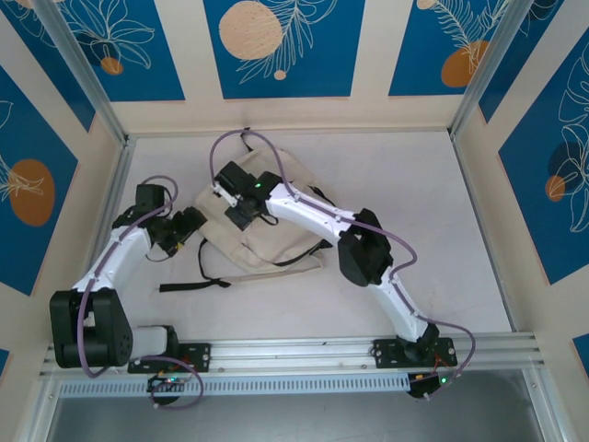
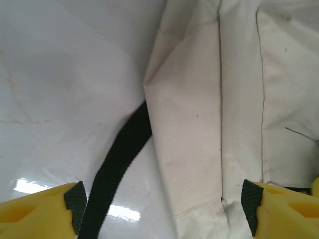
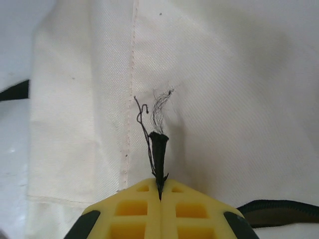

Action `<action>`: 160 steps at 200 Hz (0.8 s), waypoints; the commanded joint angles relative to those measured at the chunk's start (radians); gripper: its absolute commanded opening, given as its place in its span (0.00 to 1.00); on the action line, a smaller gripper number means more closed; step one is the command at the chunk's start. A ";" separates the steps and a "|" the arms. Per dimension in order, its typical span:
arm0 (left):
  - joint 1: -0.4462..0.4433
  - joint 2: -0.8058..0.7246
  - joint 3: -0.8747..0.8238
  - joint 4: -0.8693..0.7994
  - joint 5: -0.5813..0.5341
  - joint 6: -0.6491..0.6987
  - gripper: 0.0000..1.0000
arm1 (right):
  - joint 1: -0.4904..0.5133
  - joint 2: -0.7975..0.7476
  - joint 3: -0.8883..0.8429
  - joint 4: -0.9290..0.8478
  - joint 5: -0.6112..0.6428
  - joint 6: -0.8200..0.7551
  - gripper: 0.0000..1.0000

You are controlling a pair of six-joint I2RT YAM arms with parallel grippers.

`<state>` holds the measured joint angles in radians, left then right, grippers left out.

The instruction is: Pack the student bag

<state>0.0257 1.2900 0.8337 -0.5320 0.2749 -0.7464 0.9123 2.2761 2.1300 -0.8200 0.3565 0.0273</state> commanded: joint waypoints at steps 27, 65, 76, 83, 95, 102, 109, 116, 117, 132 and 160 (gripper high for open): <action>-0.065 0.011 -0.099 0.323 0.275 -0.171 0.73 | -0.050 -0.124 -0.068 0.073 -0.212 0.108 0.00; -0.136 0.069 -0.153 0.610 0.331 -0.317 0.65 | -0.087 -0.149 -0.101 0.100 -0.318 0.163 0.00; -0.152 0.086 -0.160 0.669 0.330 -0.349 0.62 | -0.097 -0.157 -0.110 0.108 -0.342 0.177 0.00; -0.165 0.101 -0.160 0.690 0.330 -0.360 0.60 | -0.106 -0.160 -0.114 0.111 -0.358 0.184 0.00; -0.186 0.128 -0.157 0.719 0.327 -0.376 0.56 | -0.118 -0.165 -0.119 0.117 -0.387 0.201 0.00; -0.198 0.144 -0.156 0.734 0.322 -0.385 0.53 | -0.124 -0.167 -0.122 0.122 -0.405 0.208 0.00; -0.207 0.159 -0.157 0.752 0.320 -0.395 0.51 | -0.131 -0.170 -0.125 0.126 -0.420 0.216 0.00; -0.212 0.173 -0.159 0.773 0.320 -0.408 0.48 | -0.137 -0.173 -0.130 0.129 -0.432 0.223 0.00; -0.213 0.175 -0.159 0.776 0.320 -0.409 0.48 | -0.137 -0.173 -0.131 0.130 -0.434 0.224 0.00; -0.222 0.197 -0.159 0.811 0.318 -0.425 0.43 | -0.144 -0.178 -0.140 0.139 -0.456 0.235 0.00; -0.227 0.212 -0.148 0.832 0.305 -0.430 0.36 | -0.151 -0.180 -0.155 0.140 -0.472 0.241 0.00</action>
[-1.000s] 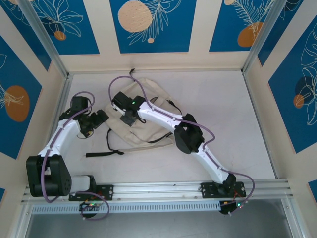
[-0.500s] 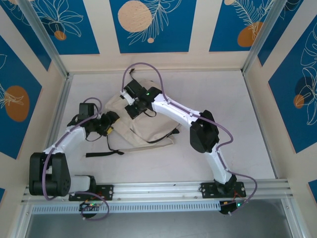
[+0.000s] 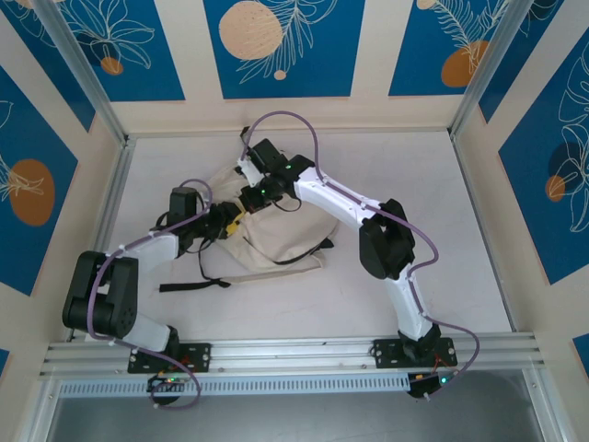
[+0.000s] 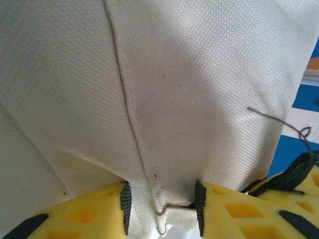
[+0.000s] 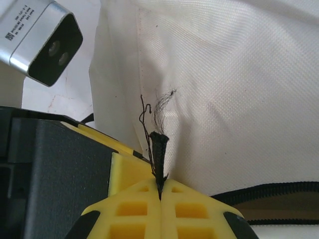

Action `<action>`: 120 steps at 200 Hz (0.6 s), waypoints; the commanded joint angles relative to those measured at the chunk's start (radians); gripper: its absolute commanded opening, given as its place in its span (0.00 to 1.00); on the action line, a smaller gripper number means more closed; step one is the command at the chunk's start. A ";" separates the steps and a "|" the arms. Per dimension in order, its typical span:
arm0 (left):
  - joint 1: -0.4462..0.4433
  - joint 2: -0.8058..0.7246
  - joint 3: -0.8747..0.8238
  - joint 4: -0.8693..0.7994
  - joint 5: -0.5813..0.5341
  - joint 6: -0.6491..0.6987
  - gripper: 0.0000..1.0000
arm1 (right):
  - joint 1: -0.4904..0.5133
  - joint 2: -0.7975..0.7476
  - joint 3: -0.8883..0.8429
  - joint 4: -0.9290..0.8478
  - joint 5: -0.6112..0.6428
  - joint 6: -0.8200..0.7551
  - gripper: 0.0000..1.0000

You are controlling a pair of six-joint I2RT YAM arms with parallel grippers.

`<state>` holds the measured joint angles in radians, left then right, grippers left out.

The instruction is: Pack the student bag

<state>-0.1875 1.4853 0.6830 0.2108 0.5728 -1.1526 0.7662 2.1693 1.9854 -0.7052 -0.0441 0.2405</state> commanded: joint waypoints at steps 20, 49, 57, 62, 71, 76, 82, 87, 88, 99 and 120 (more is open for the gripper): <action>-0.015 0.027 0.016 0.078 -0.002 -0.016 0.26 | -0.004 -0.071 -0.019 0.019 -0.060 0.032 0.02; -0.015 0.033 0.026 0.061 -0.007 0.001 0.08 | -0.002 -0.077 -0.035 0.009 -0.004 0.037 0.11; -0.016 0.032 0.028 0.054 -0.010 0.006 0.03 | 0.001 -0.079 -0.040 0.009 0.023 0.038 0.13; -0.015 0.030 0.030 0.049 -0.012 0.010 0.00 | 0.002 -0.081 -0.041 0.009 0.037 0.036 0.14; -0.015 0.029 0.032 0.041 -0.016 0.015 0.00 | 0.007 -0.082 -0.042 0.006 0.075 0.038 0.16; -0.015 0.027 0.032 0.037 -0.018 0.018 0.00 | 0.008 -0.082 -0.040 0.004 0.097 0.037 0.16; -0.016 0.026 0.034 0.035 -0.018 0.019 0.00 | 0.013 -0.080 -0.039 0.004 0.119 0.034 0.16; -0.016 0.027 0.034 0.031 -0.019 0.020 0.00 | 0.015 -0.080 -0.036 0.001 0.135 0.033 0.16; -0.015 0.027 0.034 0.032 -0.018 0.021 0.00 | 0.015 -0.078 -0.036 0.000 0.139 0.032 0.16; -0.015 0.027 0.034 0.030 -0.020 0.020 0.00 | 0.020 -0.077 -0.033 -0.001 0.162 0.026 0.14; -0.015 0.026 0.035 0.027 -0.019 0.022 0.00 | 0.028 -0.072 -0.028 0.003 0.179 0.019 0.08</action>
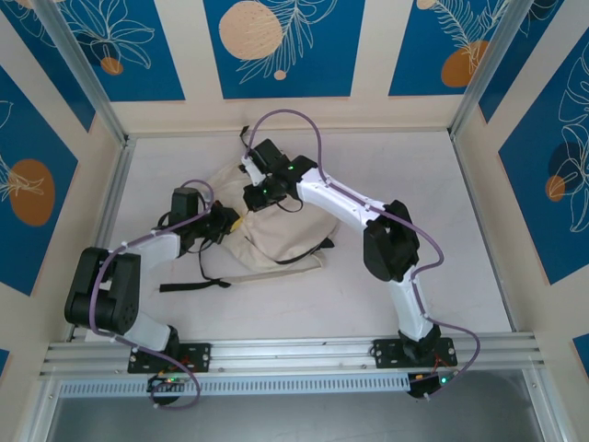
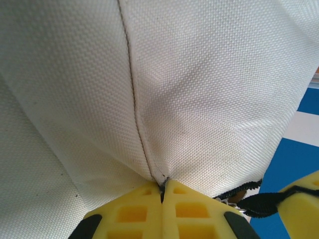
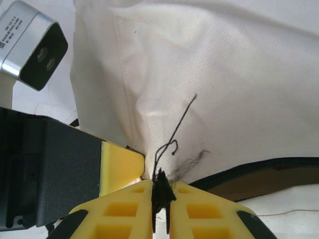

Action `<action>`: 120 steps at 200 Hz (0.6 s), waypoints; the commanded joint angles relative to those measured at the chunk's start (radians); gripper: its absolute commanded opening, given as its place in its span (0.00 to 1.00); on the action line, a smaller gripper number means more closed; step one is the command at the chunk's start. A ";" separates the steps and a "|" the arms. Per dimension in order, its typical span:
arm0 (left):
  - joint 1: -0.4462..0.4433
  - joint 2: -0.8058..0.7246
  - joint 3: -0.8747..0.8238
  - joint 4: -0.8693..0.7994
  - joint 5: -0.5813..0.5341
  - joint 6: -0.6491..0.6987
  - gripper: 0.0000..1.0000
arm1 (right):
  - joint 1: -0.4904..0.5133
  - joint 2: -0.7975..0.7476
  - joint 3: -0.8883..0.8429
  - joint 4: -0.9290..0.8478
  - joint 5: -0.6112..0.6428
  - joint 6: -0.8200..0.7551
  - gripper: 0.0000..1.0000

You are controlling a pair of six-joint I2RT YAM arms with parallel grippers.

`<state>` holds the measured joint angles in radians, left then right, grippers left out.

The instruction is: Pack the student bag

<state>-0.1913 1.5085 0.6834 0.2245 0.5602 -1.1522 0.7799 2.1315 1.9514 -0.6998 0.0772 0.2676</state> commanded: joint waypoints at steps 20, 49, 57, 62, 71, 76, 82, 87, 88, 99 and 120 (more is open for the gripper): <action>-0.011 -0.002 0.037 0.001 -0.011 0.029 0.00 | 0.020 -0.037 0.002 0.005 0.087 -0.015 0.01; -0.011 -0.017 0.041 -0.054 -0.046 0.052 0.00 | 0.025 -0.058 -0.018 0.033 0.190 -0.005 0.00; -0.011 -0.022 0.041 -0.072 -0.058 0.060 0.00 | 0.023 -0.067 -0.026 0.043 0.225 0.002 0.00; -0.012 -0.024 0.041 -0.086 -0.066 0.063 0.00 | 0.022 -0.073 -0.032 0.048 0.250 0.008 0.00; -0.012 -0.028 0.041 -0.109 -0.084 0.070 0.00 | 0.020 -0.081 -0.044 0.059 0.285 0.014 0.00; -0.011 -0.029 0.042 -0.125 -0.091 0.074 0.00 | 0.017 -0.083 -0.050 0.064 0.301 0.017 0.00; -0.012 -0.029 0.044 -0.144 -0.100 0.080 0.00 | 0.014 -0.085 -0.055 0.067 0.320 0.024 0.00; -0.011 -0.028 0.045 -0.158 -0.108 0.083 0.00 | 0.011 -0.085 -0.057 0.066 0.338 0.030 0.00; -0.011 -0.028 0.045 -0.161 -0.109 0.083 0.00 | 0.010 -0.085 -0.057 0.066 0.342 0.033 0.00; -0.011 -0.027 0.045 -0.183 -0.120 0.087 0.00 | -0.002 -0.082 -0.060 0.061 0.380 0.052 0.00; -0.012 -0.028 0.044 -0.216 -0.138 0.099 0.00 | -0.036 -0.081 -0.071 0.064 0.404 0.090 0.00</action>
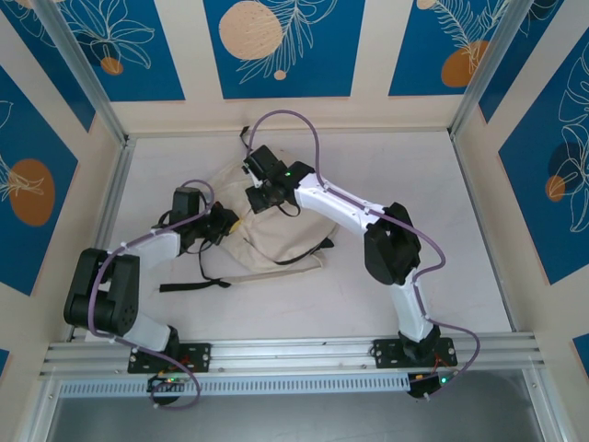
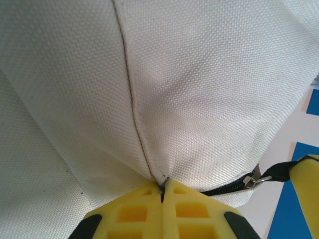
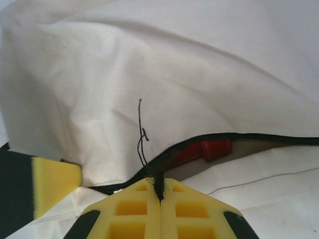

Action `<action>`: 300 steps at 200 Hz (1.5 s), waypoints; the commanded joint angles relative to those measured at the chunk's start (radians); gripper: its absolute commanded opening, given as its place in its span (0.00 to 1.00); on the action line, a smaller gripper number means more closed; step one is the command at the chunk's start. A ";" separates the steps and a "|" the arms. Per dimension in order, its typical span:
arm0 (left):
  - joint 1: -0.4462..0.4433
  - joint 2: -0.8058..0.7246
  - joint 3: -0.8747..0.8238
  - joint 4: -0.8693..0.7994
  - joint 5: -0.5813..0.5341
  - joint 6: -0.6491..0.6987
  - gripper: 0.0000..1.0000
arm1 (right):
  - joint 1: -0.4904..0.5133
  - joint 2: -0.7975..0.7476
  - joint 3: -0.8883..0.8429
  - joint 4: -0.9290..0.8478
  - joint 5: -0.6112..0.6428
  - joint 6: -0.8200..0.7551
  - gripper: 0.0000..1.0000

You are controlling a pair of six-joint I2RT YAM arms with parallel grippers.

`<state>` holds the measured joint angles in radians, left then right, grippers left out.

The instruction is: Pack the student bag

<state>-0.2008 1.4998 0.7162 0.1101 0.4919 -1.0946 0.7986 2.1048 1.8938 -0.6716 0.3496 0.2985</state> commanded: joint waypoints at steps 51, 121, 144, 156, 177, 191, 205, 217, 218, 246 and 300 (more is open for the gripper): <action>-0.001 -0.050 0.018 -0.181 -0.107 0.078 0.00 | -0.142 -0.023 0.019 0.039 0.139 0.053 0.00; 0.001 -0.074 0.046 -0.260 -0.134 0.127 0.00 | -0.175 -0.036 0.003 0.063 0.123 -0.007 0.00; 0.003 -0.079 0.052 -0.307 -0.156 0.143 0.00 | -0.225 -0.009 0.021 0.058 0.123 0.002 0.00; 0.003 -0.078 0.048 -0.313 -0.159 0.148 0.00 | -0.252 0.017 0.045 0.039 0.125 0.003 0.00; 0.003 -0.071 0.043 -0.321 -0.163 0.150 0.00 | -0.294 0.046 0.062 0.039 0.117 0.002 0.00; 0.004 -0.067 0.040 -0.322 -0.163 0.152 0.00 | -0.315 0.072 0.086 0.021 0.113 0.004 0.00; 0.004 -0.064 0.043 -0.328 -0.166 0.157 0.00 | -0.331 0.099 0.113 -0.006 0.112 0.014 0.00; 0.004 -0.062 0.047 -0.330 -0.165 0.160 0.00 | -0.347 0.123 0.136 -0.039 0.103 0.033 0.00; 0.004 -0.062 0.047 -0.331 -0.164 0.159 0.00 | -0.347 0.124 0.138 -0.042 0.103 0.034 0.00; 0.004 -0.039 0.077 -0.325 -0.145 0.177 0.00 | -0.364 0.123 0.122 -0.087 0.105 0.086 0.00; -0.008 0.134 0.260 -0.265 -0.039 0.253 0.00 | -0.437 -0.066 -0.155 -0.051 0.105 0.235 0.00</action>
<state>-0.2062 1.5600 0.8864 -0.1368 0.4274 -0.9054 0.4530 2.1555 1.8462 -0.7002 0.3431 0.4351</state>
